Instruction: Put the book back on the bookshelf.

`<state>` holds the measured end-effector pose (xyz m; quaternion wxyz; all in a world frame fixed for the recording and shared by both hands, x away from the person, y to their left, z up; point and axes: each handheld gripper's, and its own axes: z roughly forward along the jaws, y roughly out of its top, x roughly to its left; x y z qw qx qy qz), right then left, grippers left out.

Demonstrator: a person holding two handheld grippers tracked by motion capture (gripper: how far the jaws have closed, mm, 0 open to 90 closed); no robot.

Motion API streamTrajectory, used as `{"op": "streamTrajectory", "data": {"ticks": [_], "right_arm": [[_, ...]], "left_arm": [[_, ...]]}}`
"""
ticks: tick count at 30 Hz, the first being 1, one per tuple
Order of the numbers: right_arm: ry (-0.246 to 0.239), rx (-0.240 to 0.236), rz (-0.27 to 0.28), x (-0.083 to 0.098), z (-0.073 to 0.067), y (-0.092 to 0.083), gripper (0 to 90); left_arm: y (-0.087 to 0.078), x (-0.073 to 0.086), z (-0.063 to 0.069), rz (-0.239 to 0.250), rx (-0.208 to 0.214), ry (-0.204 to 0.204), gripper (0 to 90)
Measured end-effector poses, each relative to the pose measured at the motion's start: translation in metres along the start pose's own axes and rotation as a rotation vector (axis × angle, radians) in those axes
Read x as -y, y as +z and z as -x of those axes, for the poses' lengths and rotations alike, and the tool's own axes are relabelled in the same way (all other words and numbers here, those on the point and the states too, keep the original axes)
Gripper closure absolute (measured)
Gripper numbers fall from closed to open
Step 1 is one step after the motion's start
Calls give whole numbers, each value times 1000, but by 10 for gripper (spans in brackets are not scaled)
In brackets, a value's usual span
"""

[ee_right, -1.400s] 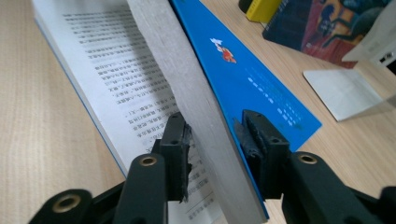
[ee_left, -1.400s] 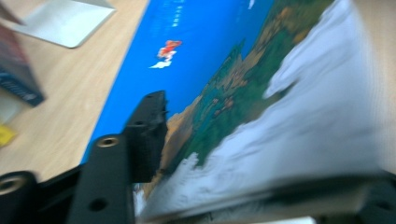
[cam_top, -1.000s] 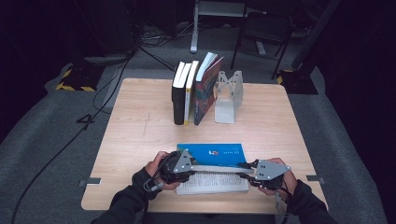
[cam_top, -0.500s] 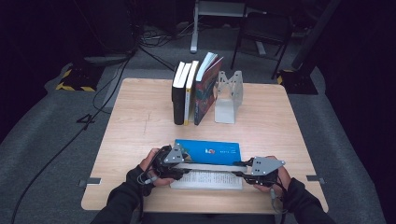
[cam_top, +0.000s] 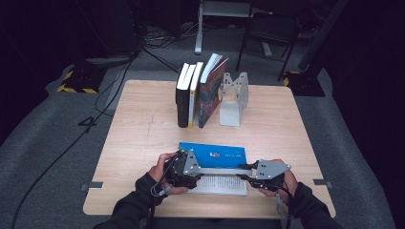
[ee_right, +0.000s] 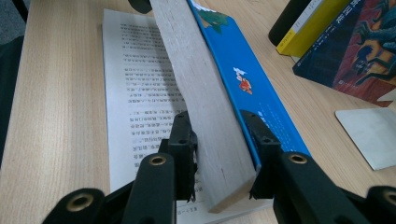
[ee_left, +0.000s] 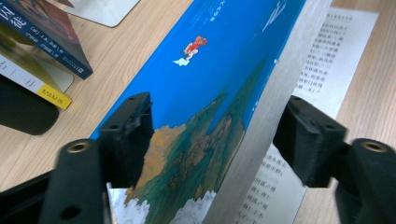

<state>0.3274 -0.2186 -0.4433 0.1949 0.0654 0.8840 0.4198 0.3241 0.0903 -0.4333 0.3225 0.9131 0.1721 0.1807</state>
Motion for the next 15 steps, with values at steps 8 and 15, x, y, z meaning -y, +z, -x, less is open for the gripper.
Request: {"op": "streamTrajectory", "data": {"ticks": [8,15], "right_arm": [[-5,-25,5,1,0,4,635],[11,-77,32,11,12,11,643]], "left_arm": [[6,12,-3,4,79,71,641],[10,18,-14,17,115,44,629]]}}
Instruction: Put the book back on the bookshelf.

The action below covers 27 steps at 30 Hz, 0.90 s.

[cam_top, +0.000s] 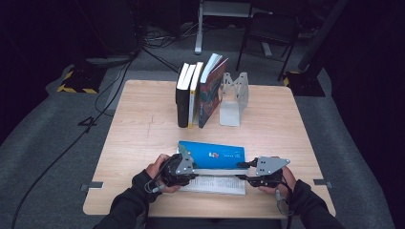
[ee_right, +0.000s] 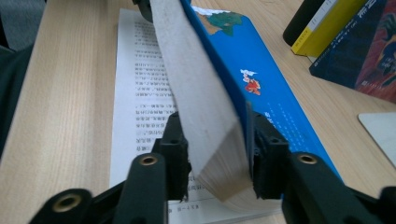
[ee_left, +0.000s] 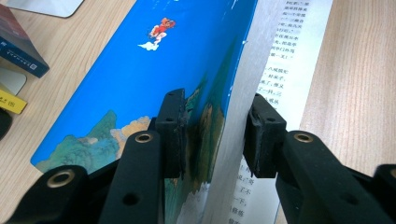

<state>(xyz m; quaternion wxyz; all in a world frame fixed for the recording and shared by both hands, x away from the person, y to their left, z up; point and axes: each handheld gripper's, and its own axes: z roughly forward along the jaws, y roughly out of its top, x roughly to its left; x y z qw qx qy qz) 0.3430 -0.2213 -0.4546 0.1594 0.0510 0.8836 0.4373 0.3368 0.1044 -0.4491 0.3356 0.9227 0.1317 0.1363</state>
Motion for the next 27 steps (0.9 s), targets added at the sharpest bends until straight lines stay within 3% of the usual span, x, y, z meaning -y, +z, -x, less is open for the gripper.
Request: {"op": "streamTrajectory", "data": {"ticks": [2,4,7,11,15,19,23,25,27], "right_arm": [[-16,12,-8,-3,-1,2,657],[-18,21,-7,-5,-3,1,657],[-15,39,-6,-11,-4,-1,661],[-22,50,-9,-20,-8,-1,667],[-34,52,-16,-26,-12,0,667],[-38,56,-26,-28,-13,1,663],[-31,64,-24,-28,-13,2,624],[-14,68,-5,-28,-12,2,585],[32,75,19,-26,-7,-2,458]], "left_arm": [[-1,0,-4,-20,10,-35,567],[-2,-3,-1,-38,-10,-48,497],[-1,-15,8,-43,-29,-50,389],[8,-32,26,-75,-65,-28,345],[20,-40,31,-66,-109,-75,381],[26,-37,28,-50,-119,-112,494],[26,-34,29,-43,-132,-55,598],[26,-34,28,-33,-130,-53,624],[23,-32,27,-4,-143,-56,660]]}}
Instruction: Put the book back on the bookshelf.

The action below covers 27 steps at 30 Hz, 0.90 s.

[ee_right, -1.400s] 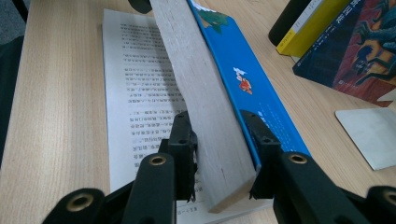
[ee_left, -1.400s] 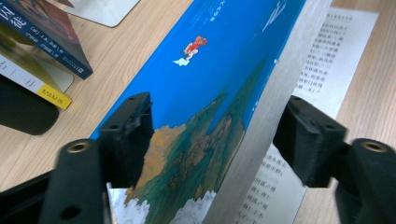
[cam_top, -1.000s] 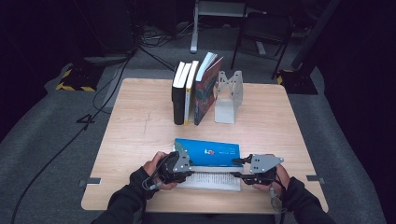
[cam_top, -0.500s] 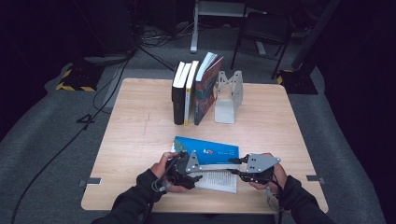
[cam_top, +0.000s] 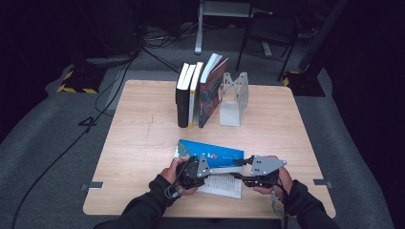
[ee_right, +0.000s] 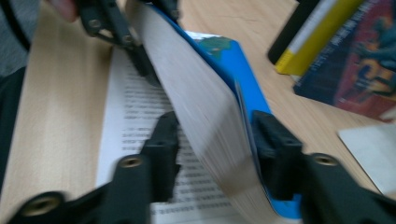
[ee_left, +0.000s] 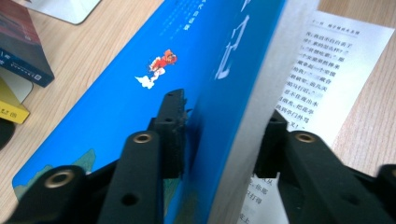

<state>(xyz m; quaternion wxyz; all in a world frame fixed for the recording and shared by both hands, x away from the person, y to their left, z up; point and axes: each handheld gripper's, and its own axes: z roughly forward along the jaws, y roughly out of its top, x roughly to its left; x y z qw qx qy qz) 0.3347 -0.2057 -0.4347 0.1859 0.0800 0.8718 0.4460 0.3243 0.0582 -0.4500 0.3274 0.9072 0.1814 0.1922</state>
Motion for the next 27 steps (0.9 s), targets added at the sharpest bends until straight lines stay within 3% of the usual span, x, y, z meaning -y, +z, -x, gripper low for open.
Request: {"op": "streamTrajectory", "data": {"ticks": [3,4,8,9,10,17,20,27], "right_arm": [[74,17,5,10,13,-10,401],[113,18,7,16,18,-14,400],[156,52,-8,30,27,-23,398],[204,63,-13,39,33,-26,400],[221,68,-27,44,36,-27,400],[243,59,-84,55,39,-20,407],[221,44,-138,55,36,-6,415],[228,21,-192,60,39,15,425]], "left_arm": [[-4,4,-5,60,7,-28,690],[-5,4,-6,66,9,-32,701],[-10,6,-12,92,34,-72,704],[-11,7,-14,102,39,-87,703],[-13,8,-15,112,44,-94,704],[-23,12,-23,172,41,-147,717],[-29,15,-27,193,45,-169,721],[-39,19,-30,234,40,-192,725]]}}
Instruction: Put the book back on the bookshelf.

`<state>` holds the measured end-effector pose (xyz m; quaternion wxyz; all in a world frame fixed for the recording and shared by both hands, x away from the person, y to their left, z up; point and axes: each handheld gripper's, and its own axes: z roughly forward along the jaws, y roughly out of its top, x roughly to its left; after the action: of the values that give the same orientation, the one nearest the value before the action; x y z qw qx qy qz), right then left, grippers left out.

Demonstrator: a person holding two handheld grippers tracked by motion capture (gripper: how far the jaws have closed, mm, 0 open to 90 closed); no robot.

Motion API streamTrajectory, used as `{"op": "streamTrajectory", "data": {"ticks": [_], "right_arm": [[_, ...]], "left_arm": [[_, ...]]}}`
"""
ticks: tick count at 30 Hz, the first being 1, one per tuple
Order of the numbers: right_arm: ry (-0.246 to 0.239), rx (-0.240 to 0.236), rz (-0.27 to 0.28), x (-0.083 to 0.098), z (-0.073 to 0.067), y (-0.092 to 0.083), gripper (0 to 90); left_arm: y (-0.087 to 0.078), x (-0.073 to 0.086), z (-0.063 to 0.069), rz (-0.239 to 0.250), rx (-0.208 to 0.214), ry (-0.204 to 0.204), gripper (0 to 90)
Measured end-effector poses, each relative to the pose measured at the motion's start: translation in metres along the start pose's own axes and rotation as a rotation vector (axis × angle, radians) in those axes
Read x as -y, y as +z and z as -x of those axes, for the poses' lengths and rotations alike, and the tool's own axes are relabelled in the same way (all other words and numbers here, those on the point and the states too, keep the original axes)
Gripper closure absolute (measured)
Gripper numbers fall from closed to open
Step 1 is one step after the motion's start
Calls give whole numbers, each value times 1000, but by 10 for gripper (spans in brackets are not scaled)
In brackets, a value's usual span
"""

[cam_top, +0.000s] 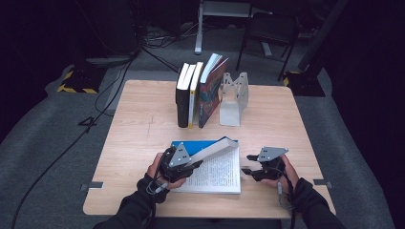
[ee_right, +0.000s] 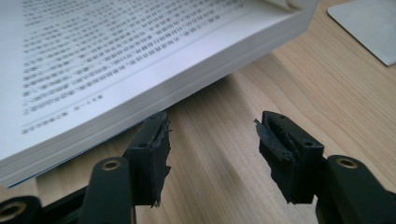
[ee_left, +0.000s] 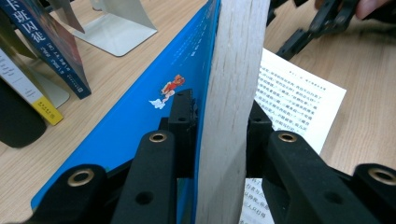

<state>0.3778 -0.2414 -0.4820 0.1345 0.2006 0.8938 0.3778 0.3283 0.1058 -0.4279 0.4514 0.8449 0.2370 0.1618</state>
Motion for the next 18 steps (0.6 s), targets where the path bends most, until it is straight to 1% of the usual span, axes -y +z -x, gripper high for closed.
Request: {"op": "streamTrajectory", "data": {"ticks": [1,2,3,4,5,6,8,10,11,13,15,16,17,18], "right_arm": [[4,7,-9,0,1,3,424],[9,6,-11,0,1,5,417],[17,-12,-5,0,2,7,412],[22,-13,-16,0,3,10,409],[17,-10,-24,0,2,12,401],[18,-20,-18,0,2,15,399],[25,-30,-2,-1,3,18,393],[31,-58,55,-3,3,16,404],[15,-50,71,-4,2,15,406],[10,-59,129,-6,0,9,434],[5,-61,179,-10,-3,3,458],[2,-61,200,-14,-5,-1,470],[6,-61,219,-17,-7,-4,473],[14,-57,232,-20,-7,-6,473]], "left_arm": [[-1,0,-1,1,7,-7,725],[-3,0,-2,7,1,-11,725],[-5,0,-1,17,-7,-10,728],[-6,1,-3,20,2,-20,728],[-8,1,-4,28,6,-22,728],[-8,1,-4,32,5,-17,729],[-9,3,-4,34,14,-28,727],[-7,3,-2,32,15,-15,726],[-7,4,-2,31,19,-16,724],[-8,4,0,32,22,-18,723],[-9,4,1,31,34,-31,716],[-10,5,3,29,33,-36,713],[-11,5,5,27,37,-37,709],[-14,5,6,21,39,-49,703]]}}
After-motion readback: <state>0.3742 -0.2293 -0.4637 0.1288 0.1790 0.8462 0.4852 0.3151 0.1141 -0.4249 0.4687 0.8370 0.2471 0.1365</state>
